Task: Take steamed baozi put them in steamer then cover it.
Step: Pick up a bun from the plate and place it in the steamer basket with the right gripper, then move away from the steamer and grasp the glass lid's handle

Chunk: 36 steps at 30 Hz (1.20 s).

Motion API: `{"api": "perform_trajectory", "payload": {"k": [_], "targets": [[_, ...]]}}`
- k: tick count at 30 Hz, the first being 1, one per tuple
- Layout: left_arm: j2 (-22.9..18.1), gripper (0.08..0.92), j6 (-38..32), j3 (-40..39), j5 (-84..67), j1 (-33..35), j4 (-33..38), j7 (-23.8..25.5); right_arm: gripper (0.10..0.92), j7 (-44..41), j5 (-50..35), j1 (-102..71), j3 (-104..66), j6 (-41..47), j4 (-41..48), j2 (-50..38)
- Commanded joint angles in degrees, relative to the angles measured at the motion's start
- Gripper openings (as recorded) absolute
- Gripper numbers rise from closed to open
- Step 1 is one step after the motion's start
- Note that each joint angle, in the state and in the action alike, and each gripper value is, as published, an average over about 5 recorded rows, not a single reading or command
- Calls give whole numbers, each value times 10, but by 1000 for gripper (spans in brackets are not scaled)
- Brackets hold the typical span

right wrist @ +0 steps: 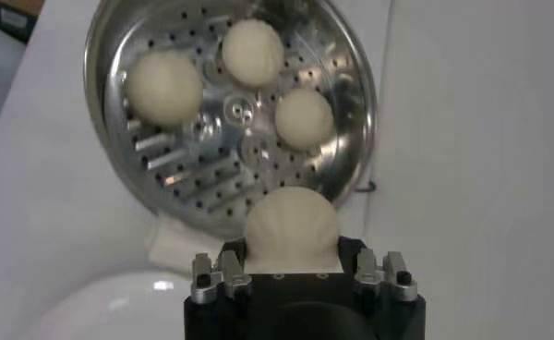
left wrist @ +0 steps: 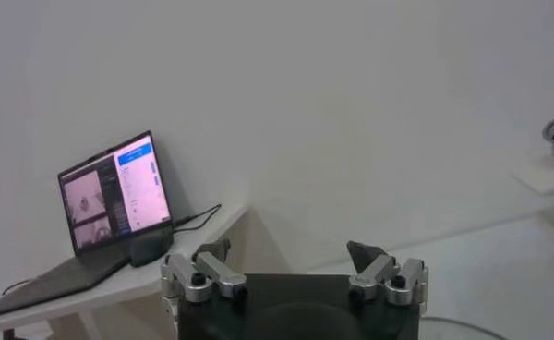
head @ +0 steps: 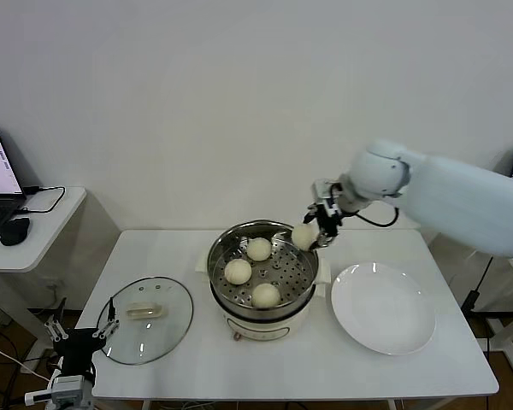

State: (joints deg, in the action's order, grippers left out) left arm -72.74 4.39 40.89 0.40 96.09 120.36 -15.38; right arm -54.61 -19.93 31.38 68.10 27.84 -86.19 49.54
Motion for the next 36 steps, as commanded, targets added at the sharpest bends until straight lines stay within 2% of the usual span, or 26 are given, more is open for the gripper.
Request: {"api": "perform_trajectory", "payload": {"k": [1,13,22,30,36], "targets": [[-1,823,0,2,0,0,-4,0,611,45,-34,-37,31,61,24,68],[-2,823,-1,3,-2,-2,-9,-1,606,58,-3,-81,25,78,57,87],[-3,823,-2,3,-3,-3,-11,-1,616,61,2,-86,11,85,50,74],[0,823,-2,4,-4,-3,-11,-1,794,40,0,-56,-28,82,6,21],[1,823,-2,2,-4,-4,-9,-1,822,59,-25,-55,-72,90,-67,-48]]}}
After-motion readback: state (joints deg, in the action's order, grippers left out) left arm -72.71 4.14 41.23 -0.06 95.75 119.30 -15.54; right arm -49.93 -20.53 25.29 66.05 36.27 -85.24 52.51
